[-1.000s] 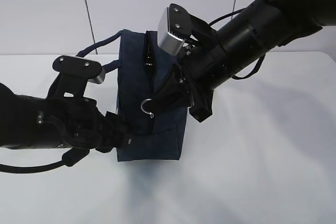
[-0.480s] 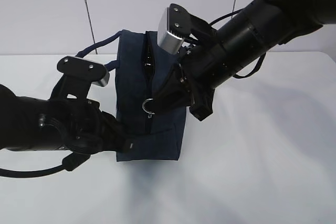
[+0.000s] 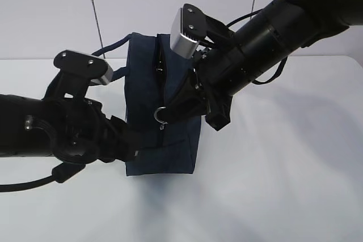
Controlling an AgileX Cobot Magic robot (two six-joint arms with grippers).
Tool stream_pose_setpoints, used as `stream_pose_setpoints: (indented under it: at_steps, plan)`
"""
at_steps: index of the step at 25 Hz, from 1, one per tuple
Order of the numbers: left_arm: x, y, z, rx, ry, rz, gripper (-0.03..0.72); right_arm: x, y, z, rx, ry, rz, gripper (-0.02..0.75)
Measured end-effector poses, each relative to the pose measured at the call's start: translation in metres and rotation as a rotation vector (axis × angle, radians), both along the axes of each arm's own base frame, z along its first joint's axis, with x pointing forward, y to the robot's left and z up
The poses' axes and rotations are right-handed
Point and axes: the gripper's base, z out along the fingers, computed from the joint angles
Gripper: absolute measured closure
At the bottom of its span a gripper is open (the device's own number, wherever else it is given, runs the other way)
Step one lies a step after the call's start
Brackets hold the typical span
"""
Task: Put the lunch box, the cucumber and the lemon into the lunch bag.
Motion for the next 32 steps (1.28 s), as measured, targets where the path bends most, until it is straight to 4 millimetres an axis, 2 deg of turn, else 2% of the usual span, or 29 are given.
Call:
stream_pose_setpoints:
  at_steps: [3,5,8,10,15,20,25,32]
  plan:
    - [-0.0007,0.0007,0.0047,0.002,-0.024,-0.015,0.305,-0.0002,0.0,0.0,0.0,0.003,0.0,0.751]
    - [-0.0007,0.0007,0.0046,0.005,-0.026,-0.018,0.27,-0.0002,0.0,0.0,0.0,0.003,0.0,0.751]
    - [0.0005,0.0007,0.0057,0.001,-0.044,-0.013,0.256,-0.0002,0.0,0.0,0.0,0.003,0.0,0.751]
    - [0.002,0.0007,0.007,-0.005,-0.062,-0.005,0.286,-0.0002,0.0,0.0,0.0,0.003,0.0,0.751]
    - [0.003,0.0001,0.0032,0.003,-0.055,-0.004,0.453,-0.0002,0.0,0.0,0.0,0.003,0.0,0.751]
    - [0.0046,0.0,0.0036,-0.002,-0.072,0.003,0.507,-0.0002,0.0,0.0,0.0,0.004,0.0,0.751]
    - [0.0054,-0.0002,0.0045,-0.006,-0.084,0.008,0.669,-0.0004,0.0,0.0,0.0,0.005,0.001,0.751]
    - [0.005,-0.0002,0.0041,-0.004,-0.079,0.006,0.69,-0.0009,0.0,0.0,0.0,0.01,0.003,0.751]
